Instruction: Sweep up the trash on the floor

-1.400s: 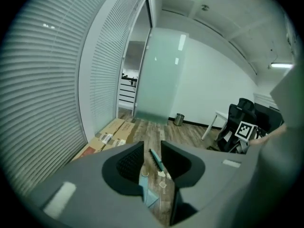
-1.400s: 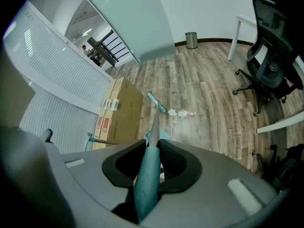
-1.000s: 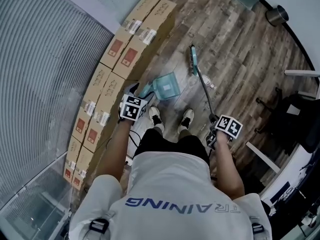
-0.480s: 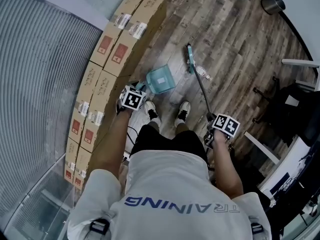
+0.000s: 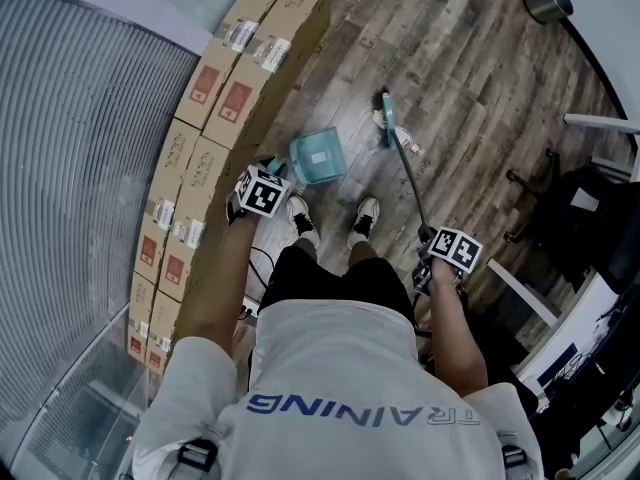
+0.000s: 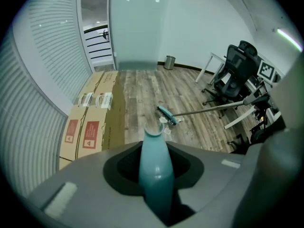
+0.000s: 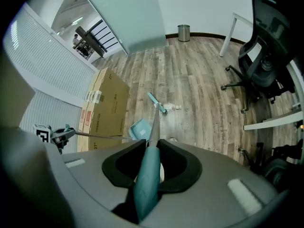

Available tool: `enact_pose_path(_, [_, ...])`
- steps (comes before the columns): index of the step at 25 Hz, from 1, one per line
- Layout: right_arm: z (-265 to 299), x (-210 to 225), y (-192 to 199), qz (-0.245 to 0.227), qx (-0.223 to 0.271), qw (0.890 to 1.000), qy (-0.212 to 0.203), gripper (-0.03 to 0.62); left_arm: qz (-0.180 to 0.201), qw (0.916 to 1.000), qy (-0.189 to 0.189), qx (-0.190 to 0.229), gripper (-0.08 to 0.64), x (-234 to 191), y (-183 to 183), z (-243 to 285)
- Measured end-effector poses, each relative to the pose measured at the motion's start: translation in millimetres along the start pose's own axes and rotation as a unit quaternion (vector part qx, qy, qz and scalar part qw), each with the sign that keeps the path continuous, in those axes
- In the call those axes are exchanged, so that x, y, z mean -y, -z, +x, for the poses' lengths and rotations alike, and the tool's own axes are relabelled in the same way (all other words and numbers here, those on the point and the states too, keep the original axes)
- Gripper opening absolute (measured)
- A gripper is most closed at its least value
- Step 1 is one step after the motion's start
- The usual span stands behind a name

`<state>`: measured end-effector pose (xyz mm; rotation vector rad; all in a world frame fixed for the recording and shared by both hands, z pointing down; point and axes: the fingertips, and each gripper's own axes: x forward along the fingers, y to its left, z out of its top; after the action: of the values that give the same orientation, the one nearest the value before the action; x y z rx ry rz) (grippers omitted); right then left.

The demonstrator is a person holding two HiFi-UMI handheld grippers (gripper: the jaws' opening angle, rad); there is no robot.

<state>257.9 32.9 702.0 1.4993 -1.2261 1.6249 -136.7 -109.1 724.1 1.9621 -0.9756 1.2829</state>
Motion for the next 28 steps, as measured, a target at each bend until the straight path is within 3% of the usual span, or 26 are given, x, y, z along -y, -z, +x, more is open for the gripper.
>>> enact_pose_path(8, [27.6,29.0,3.1,-0.022,-0.023,0.998,0.051,0.107,-0.013,0.9998,-0.003,0.012,0.098,5.8,3.9,1.1])
enact_pose_path(16, [53.9,-0.2,37.0,-0.124,-0.052,0.988,0.070,0.107,-0.018,0.9998,0.000,0.001,0.097,4.8,3.7,4.5])
enact_pose_path(23, [54.4,-25.2,60.0,-0.123,-0.077,0.989,0.038,0.108,-0.017,0.9999,-0.001,0.001,0.095,5.1,6.2,4.5])
enact_pose_path(28, [55.5,-46.9,72.4,-0.127,-0.112,0.986,-0.010,0.107,-0.015,0.9999,-0.003,0.002,0.095,7.3,6.1,4.6])
